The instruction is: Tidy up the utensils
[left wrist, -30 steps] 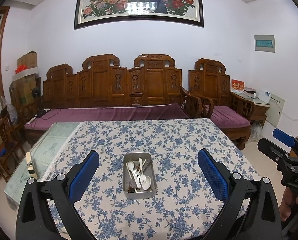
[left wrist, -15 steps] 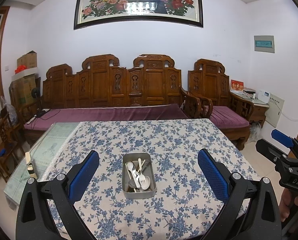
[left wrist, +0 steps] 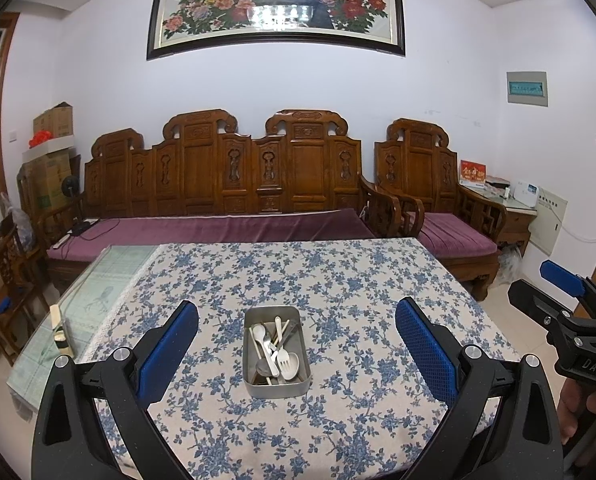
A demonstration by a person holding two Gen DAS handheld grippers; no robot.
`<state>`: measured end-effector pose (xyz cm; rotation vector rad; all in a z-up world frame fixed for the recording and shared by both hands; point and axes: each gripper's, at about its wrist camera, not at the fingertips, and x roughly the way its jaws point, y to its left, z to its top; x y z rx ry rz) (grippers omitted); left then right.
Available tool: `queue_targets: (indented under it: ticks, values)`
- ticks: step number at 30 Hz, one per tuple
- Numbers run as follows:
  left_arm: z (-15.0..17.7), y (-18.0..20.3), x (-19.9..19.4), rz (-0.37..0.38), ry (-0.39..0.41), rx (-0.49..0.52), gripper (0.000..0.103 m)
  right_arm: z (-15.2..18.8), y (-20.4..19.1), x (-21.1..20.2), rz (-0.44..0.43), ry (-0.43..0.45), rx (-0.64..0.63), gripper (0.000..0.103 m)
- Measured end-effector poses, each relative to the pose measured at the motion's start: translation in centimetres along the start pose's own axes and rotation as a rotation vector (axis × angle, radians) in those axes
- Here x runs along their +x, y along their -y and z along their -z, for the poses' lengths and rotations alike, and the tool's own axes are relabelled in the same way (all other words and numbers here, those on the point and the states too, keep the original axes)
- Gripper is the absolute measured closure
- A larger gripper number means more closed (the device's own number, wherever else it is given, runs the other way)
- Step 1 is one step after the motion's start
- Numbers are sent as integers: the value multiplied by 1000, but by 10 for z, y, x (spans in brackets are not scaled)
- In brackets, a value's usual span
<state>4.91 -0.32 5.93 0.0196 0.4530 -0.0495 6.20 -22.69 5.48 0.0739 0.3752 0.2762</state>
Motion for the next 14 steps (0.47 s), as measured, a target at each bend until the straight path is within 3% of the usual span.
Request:
queue_targets:
  ticks: [14]
  values:
    - [-1, 1, -2, 8, 0, -1, 8, 0, 0, 0, 1, 1, 0, 3]
